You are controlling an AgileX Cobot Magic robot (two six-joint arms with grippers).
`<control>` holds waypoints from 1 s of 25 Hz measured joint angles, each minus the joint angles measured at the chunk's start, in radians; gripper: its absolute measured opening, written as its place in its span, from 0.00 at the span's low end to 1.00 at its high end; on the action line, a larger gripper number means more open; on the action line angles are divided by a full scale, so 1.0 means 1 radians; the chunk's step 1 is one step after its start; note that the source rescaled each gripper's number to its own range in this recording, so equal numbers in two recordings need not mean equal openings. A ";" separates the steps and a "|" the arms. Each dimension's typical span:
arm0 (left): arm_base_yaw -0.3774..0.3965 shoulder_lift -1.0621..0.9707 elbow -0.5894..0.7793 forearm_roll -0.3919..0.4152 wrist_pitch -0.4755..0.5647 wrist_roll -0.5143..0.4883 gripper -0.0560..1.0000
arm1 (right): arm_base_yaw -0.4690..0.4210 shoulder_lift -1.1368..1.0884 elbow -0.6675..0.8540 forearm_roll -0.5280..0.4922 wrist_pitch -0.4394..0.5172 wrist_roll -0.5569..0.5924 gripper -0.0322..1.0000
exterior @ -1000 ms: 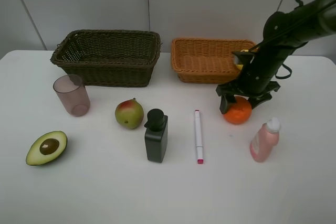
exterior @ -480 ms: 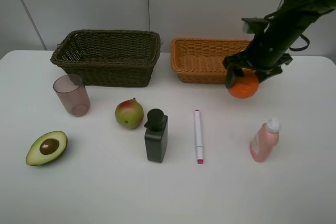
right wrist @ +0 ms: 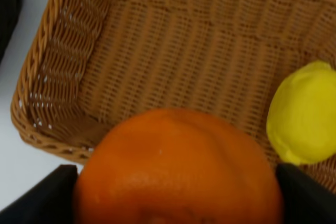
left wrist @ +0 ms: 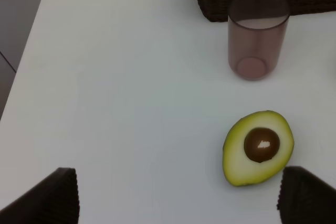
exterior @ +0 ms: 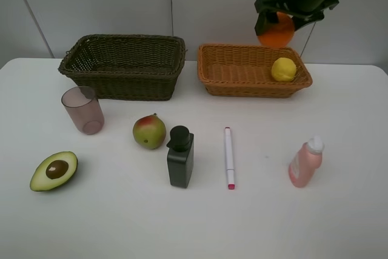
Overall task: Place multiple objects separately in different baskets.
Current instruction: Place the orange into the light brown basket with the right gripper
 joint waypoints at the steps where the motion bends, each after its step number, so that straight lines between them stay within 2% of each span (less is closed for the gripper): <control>1: 0.000 0.000 0.000 0.000 0.000 0.000 1.00 | 0.000 0.021 -0.028 0.000 -0.005 0.000 0.72; 11: 0.000 0.000 0.000 0.000 0.000 0.000 1.00 | 0.000 0.261 -0.219 0.000 -0.120 0.000 0.72; 17: 0.000 0.000 0.000 0.000 0.000 0.000 1.00 | 0.000 0.369 -0.236 -0.036 -0.176 0.000 0.72; 25: 0.000 0.000 0.000 0.000 0.000 0.000 1.00 | 0.000 0.412 -0.236 -0.098 -0.177 0.000 0.72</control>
